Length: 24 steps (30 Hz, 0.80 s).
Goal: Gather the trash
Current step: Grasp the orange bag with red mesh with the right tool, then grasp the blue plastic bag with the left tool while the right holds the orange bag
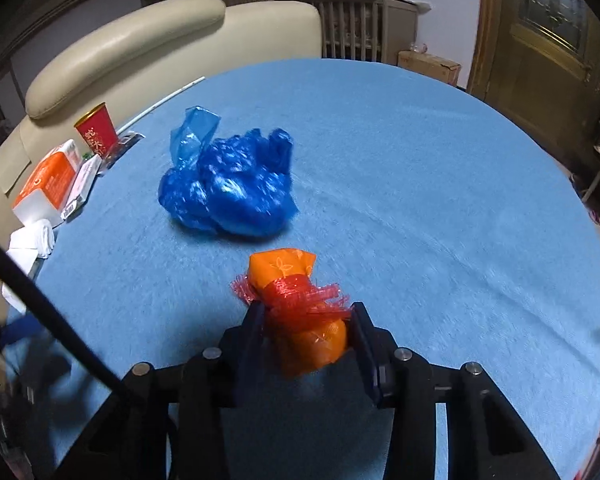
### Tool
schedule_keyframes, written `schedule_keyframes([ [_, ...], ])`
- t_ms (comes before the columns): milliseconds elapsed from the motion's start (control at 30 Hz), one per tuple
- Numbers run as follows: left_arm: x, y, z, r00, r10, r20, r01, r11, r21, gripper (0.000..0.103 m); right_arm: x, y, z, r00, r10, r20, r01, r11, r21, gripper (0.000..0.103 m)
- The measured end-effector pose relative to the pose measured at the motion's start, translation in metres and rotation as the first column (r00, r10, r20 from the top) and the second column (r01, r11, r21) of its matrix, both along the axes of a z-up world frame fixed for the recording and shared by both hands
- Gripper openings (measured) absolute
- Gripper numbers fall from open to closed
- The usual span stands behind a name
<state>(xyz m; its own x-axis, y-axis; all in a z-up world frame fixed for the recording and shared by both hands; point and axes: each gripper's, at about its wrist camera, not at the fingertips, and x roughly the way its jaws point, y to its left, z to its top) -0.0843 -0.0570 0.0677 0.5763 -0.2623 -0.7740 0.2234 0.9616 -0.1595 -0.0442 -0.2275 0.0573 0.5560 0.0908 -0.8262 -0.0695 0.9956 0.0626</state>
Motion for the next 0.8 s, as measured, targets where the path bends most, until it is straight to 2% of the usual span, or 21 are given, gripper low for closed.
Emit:
schedule_keyframes([
  [100, 0.019, -0.019, 0.013, 0.999, -0.042, 0.034, 0.043, 0.999, -0.025, 0.073, -0.020, -0.018, 0.001, 0.998, -0.055, -0.004, 0.055, 0.997, 0.056, 0.046],
  [233, 0.046, -0.049, 0.032, 0.993, -0.083, 0.081, 0.088, 0.994, -0.060, 0.082, -0.047, -0.035, 0.001, 0.995, -0.094, -0.007, 0.095, 0.989, 0.116, 0.046],
  [333, 0.064, -0.071, 0.033, 0.992, -0.093, 0.084, 0.096, 0.995, -0.030, 0.083, -0.058, -0.041, -0.001, 0.994, -0.108, -0.007, 0.108, 0.983, 0.151, 0.046],
  [433, 0.086, -0.089, 0.027, 0.993, -0.079, 0.087, 0.076, 0.996, 0.037, 0.083, -0.060, -0.043, -0.003, 0.993, -0.120, 0.002, 0.118, 0.977, 0.180, 0.045],
  [600, 0.118, -0.103, 0.002, 0.999, -0.037, 0.005, 0.036, 0.994, 0.106, 0.083, -0.068, -0.050, -0.002, 0.991, -0.133, 0.008, 0.129, 0.970, 0.204, 0.046],
  [667, 0.125, -0.104, -0.010, 0.998, -0.043, -0.044, 0.047, 0.993, 0.108, 0.083, -0.069, -0.051, -0.003, 0.991, -0.136, 0.010, 0.131, 0.968, 0.214, 0.046],
  [733, 0.124, -0.103, -0.013, 0.997, -0.068, -0.030, 0.071, 0.993, 0.099, 0.073, -0.069, -0.051, -0.004, 0.990, -0.141, 0.012, 0.135, 0.966, 0.222, 0.046],
  [800, 0.120, -0.103, -0.010, 0.996, -0.087, -0.027, 0.089, 0.991, 0.095, 0.056, -0.071, -0.053, -0.003, 0.989, -0.146, 0.014, 0.139, 0.964, 0.228, 0.045],
])
